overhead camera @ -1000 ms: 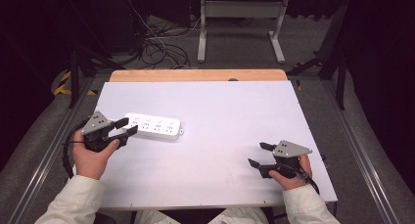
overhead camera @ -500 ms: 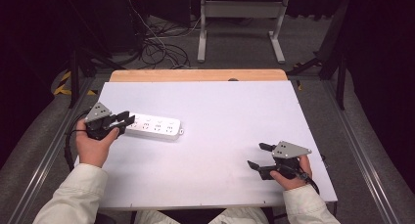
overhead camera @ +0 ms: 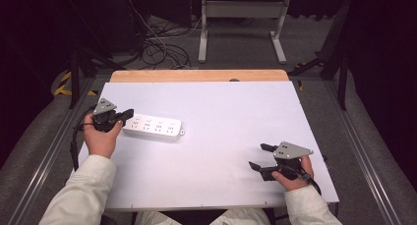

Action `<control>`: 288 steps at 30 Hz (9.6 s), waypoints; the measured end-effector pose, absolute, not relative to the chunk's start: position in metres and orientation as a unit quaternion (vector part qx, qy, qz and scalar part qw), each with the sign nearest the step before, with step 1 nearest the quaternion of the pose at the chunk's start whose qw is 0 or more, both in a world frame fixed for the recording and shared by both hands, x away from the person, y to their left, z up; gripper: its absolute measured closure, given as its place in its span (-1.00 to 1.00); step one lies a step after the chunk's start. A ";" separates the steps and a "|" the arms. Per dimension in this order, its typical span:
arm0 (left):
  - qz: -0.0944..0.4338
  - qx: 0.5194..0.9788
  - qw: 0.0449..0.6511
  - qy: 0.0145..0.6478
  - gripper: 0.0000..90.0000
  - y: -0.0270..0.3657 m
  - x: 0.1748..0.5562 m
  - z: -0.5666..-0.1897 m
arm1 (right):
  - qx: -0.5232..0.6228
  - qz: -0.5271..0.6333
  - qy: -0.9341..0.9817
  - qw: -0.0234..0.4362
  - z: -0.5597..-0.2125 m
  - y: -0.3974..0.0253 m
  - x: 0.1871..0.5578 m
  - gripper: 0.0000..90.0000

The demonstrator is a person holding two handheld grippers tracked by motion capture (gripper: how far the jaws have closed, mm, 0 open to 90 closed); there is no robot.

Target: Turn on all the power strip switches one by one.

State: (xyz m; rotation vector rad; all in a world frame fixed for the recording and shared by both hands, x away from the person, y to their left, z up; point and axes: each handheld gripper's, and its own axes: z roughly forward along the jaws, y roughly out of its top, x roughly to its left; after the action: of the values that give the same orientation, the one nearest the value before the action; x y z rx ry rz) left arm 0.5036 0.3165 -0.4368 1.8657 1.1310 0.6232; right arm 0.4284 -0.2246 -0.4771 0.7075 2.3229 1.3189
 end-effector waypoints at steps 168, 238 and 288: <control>0.222 0.774 0.382 0.454 1.00 0.273 0.532 -0.471 | 0.241 0.465 0.832 0.181 -0.479 -0.222 0.428 -0.51; 0.193 0.761 0.429 0.447 1.00 0.250 0.526 -0.464 | 0.235 0.464 0.836 0.178 -0.480 -0.221 0.427 -0.51; 0.206 0.770 0.412 0.441 1.00 0.234 0.528 -0.477 | 0.233 0.463 0.837 0.176 -0.480 -0.221 0.427 -0.51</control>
State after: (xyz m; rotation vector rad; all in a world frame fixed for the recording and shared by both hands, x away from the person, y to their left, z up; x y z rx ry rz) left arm 0.5277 0.2342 -0.4771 1.9372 1.1093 0.5189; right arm 0.4269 -0.2211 -0.4802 0.6591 2.3709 1.3098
